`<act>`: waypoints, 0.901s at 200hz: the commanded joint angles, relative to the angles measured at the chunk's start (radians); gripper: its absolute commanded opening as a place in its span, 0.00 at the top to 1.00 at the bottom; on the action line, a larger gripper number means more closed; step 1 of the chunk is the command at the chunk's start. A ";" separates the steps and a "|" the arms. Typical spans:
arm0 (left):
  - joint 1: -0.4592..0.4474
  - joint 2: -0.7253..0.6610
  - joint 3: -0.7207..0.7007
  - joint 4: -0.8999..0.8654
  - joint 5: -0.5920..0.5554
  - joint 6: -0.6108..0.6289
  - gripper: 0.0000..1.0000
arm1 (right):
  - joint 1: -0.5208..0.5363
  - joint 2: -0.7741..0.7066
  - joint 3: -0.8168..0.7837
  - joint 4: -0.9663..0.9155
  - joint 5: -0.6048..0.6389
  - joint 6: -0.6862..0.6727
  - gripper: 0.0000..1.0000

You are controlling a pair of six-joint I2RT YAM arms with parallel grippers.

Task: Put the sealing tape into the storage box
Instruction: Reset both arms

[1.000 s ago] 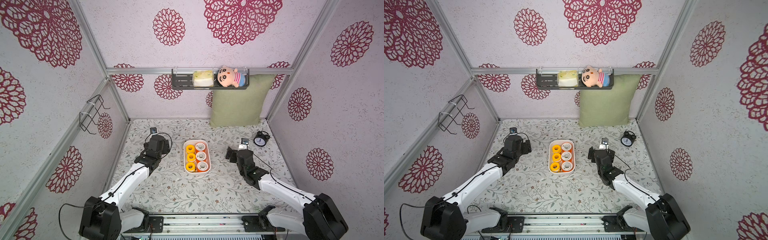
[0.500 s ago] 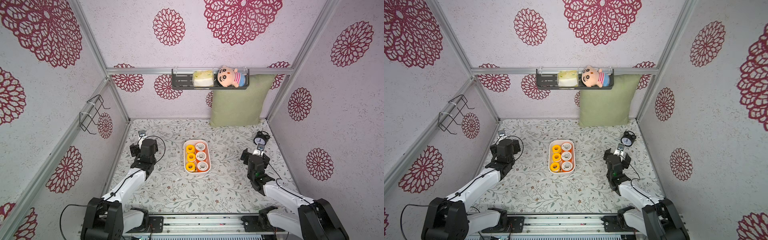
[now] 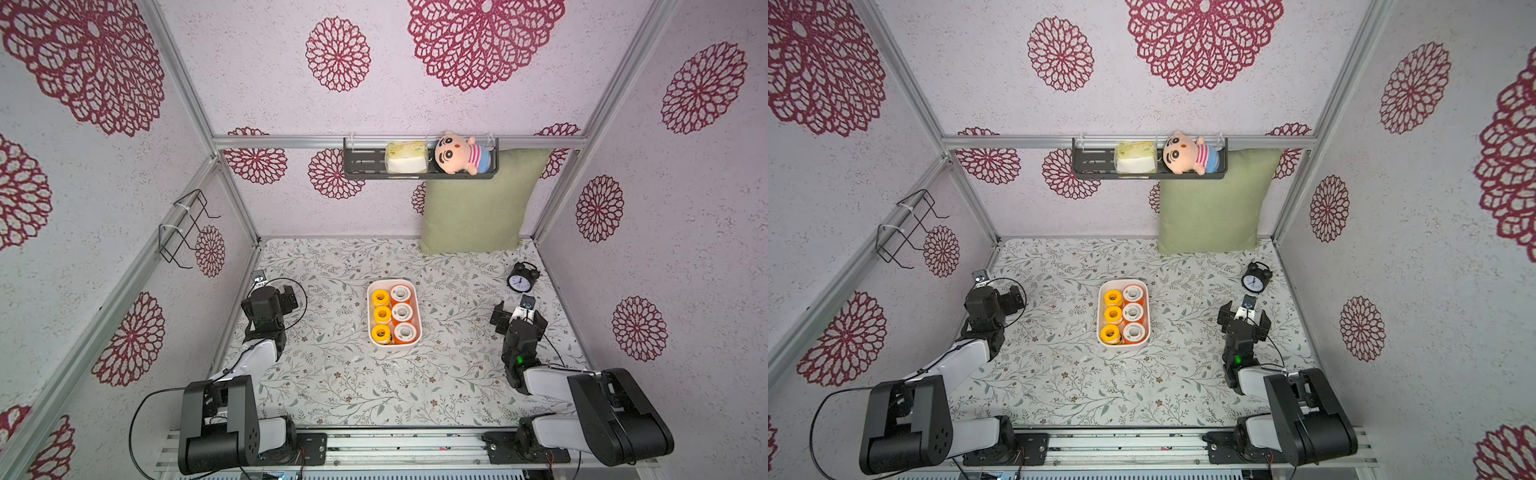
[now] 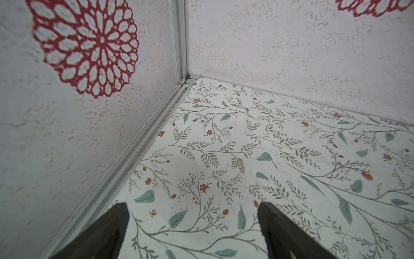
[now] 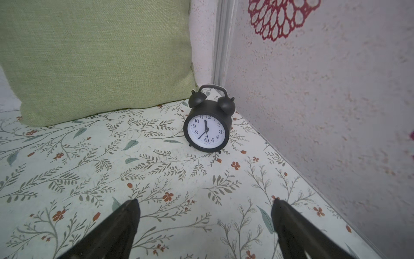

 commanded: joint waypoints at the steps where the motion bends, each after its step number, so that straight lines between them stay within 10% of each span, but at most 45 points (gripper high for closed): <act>1: 0.022 0.014 -0.029 0.145 0.144 0.012 0.03 | -0.038 0.023 -0.015 0.188 -0.145 -0.052 0.01; 65: 0.067 0.066 -0.101 0.310 0.276 0.019 0.03 | -0.119 0.118 -0.036 0.328 -0.396 -0.072 0.01; 180: 0.031 0.213 -0.127 0.462 0.227 0.032 0.03 | -0.117 0.203 -0.013 0.351 -0.330 -0.054 0.01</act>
